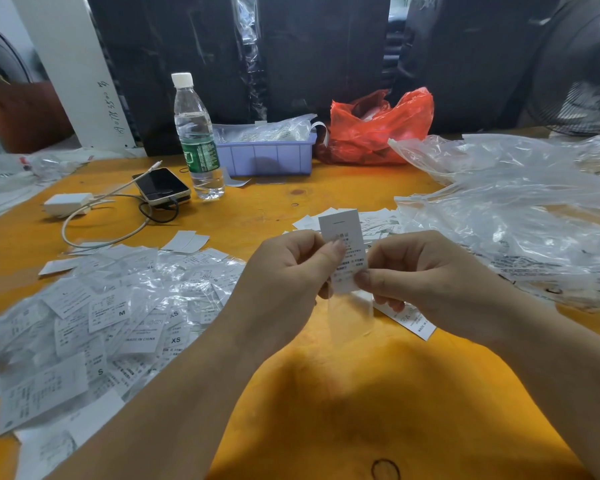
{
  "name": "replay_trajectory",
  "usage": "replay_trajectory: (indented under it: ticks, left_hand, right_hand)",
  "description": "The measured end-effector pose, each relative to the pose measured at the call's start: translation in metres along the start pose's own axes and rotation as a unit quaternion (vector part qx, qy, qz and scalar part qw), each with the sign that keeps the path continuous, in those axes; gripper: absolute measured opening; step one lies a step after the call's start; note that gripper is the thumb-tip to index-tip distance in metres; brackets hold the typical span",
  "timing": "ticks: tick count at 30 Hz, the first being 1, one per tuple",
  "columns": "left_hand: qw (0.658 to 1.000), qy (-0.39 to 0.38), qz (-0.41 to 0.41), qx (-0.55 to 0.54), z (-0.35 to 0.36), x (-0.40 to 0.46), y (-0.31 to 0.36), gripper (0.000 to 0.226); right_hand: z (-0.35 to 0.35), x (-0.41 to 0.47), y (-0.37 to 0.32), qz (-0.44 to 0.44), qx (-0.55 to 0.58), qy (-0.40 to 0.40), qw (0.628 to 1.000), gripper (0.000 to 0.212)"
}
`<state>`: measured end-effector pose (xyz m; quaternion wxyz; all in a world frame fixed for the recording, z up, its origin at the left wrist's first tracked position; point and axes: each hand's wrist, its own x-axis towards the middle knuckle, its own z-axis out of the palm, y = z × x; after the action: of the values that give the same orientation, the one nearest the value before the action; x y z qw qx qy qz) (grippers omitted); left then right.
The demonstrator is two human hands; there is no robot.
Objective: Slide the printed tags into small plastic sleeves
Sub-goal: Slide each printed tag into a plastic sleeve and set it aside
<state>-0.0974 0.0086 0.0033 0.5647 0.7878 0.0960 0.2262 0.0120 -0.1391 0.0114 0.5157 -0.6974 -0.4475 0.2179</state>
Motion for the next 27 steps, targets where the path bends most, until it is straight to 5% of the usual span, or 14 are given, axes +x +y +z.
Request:
replay_trajectory:
  ticks: [14, 19, 27]
  left_hand:
    - [1.0, 0.006, 0.013, 0.019, 0.0003, -0.0017, 0.0019, 0.003]
    - [1.0, 0.006, -0.013, -0.007, -0.0006, 0.0, 0.0022, 0.032]
    - [1.0, 0.008, 0.013, 0.013, -0.0005, -0.0017, 0.0026, 0.008]
  right_hand:
    - [-0.0007, 0.0013, 0.003, -0.012, 0.005, 0.014, 1.0, 0.015]
    - [-0.0001, 0.0012, 0.0009, -0.011, 0.013, -0.001, 1.0, 0.02]
    - [-0.0002, 0.0009, 0.0014, -0.019, 0.02, -0.002, 1.0, 0.021]
